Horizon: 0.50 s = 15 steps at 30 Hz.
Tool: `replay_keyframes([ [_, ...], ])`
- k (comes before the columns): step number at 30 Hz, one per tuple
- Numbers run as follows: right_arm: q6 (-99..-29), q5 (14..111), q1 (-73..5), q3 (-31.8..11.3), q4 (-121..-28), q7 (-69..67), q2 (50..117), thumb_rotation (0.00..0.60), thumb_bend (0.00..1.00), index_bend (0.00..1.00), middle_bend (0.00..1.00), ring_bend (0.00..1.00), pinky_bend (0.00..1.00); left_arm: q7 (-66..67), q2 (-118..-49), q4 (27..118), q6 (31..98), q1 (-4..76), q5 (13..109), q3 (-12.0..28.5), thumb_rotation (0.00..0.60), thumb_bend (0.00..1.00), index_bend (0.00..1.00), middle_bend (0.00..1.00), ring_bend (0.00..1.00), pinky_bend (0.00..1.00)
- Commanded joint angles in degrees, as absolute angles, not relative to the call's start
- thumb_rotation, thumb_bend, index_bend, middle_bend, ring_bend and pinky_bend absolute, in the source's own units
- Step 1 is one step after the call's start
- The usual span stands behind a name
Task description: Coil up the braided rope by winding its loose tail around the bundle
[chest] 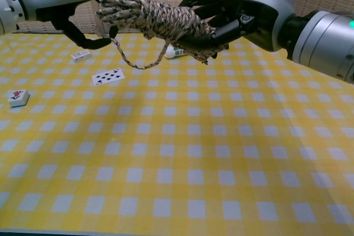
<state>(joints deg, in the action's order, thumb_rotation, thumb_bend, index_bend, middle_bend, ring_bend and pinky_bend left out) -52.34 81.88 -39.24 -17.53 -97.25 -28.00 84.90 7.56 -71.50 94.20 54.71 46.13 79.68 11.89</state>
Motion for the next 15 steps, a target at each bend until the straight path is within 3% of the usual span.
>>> replay_keyframes([
  [1,-48.6,77.3,-41.1,-16.6,-100.4,-21.7,82.6,0.6,0.63,0.91,0.74,0.77,0.66,10.9,-70.6,94.8,53.4,47.3,78.6,12.2,0.6,0.56,0.59,0.22,0.14,0.0],
  [15,-45.6,51.8,-49.3,-16.8,-102.9,-1.6,86.2,0.6,0.63,0.92,0.76,0.79,0.67,25.6,-74.9,93.9,57.6,50.1,81.0,12.1,0.6,0.56,0.58,0.2,0.12,0.0],
])
